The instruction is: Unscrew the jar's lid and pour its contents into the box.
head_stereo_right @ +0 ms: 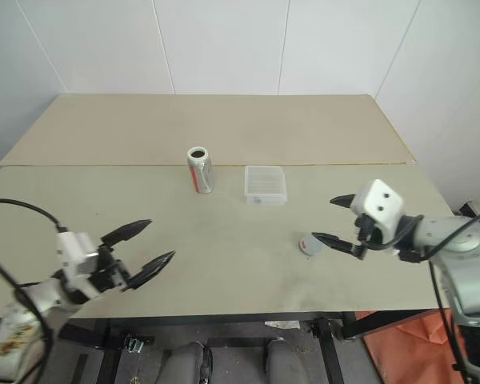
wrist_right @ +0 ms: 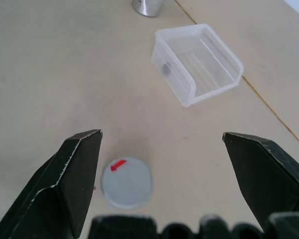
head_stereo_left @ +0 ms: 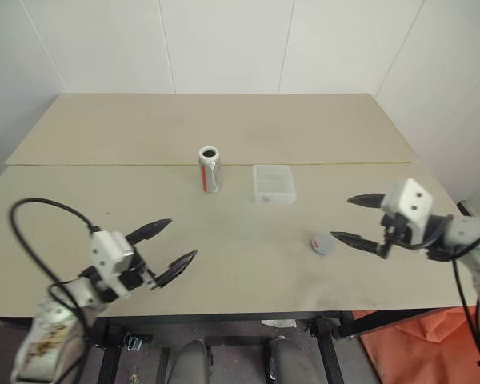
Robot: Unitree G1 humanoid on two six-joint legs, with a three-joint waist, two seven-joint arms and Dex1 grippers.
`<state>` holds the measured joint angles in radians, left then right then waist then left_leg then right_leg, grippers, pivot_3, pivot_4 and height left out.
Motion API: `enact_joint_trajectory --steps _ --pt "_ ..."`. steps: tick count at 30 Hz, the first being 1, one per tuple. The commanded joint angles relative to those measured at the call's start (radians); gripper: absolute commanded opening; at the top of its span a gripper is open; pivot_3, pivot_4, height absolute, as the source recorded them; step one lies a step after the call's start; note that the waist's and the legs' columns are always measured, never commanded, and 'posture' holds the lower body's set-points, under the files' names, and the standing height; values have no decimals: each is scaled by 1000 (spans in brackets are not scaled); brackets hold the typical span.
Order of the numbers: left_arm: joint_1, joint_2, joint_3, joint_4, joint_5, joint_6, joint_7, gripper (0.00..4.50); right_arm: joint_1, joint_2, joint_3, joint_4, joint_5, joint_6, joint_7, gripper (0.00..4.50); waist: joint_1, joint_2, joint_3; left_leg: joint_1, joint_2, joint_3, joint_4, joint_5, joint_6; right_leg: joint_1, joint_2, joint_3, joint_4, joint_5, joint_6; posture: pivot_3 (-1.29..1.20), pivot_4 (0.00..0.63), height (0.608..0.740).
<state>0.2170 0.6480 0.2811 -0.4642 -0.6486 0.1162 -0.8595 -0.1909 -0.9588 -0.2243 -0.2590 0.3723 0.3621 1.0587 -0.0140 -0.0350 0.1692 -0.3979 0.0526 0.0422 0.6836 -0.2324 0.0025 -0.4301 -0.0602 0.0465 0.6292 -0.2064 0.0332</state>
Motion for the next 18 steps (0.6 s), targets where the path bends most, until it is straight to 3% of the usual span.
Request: enact_joint_trajectory --steps 1,6,14,18 --pt "19 84 144 -16 -145 64 -99 4462 16 -48 -107 46 14 -110 76 4500 0 0 0 1 0 0 -1 0 0 0 0 0 0 0 0 0 150 740" --pt "7 170 272 -15 -196 134 -106 4462 125 -75 -208 68 -36 -147 51 4500 3 0 0 3 0 0 -3 0 0 1 0 0 -1 -2 -1 0 150 740" --pt "36 219 358 -62 -199 209 -125 4462 102 -103 -213 77 -30 -123 42 4500 -6 0 0 3 0 4 -5 0 0 0 0 2 -1 -2 -1 0 150 740" --pt "42 206 374 -55 -129 188 -104 4462 95 -147 -228 135 -16 -119 88 4500 -2 0 0 3 0 4 -6 0 0 -1 0 2 -1 -3 -2 0 150 740"
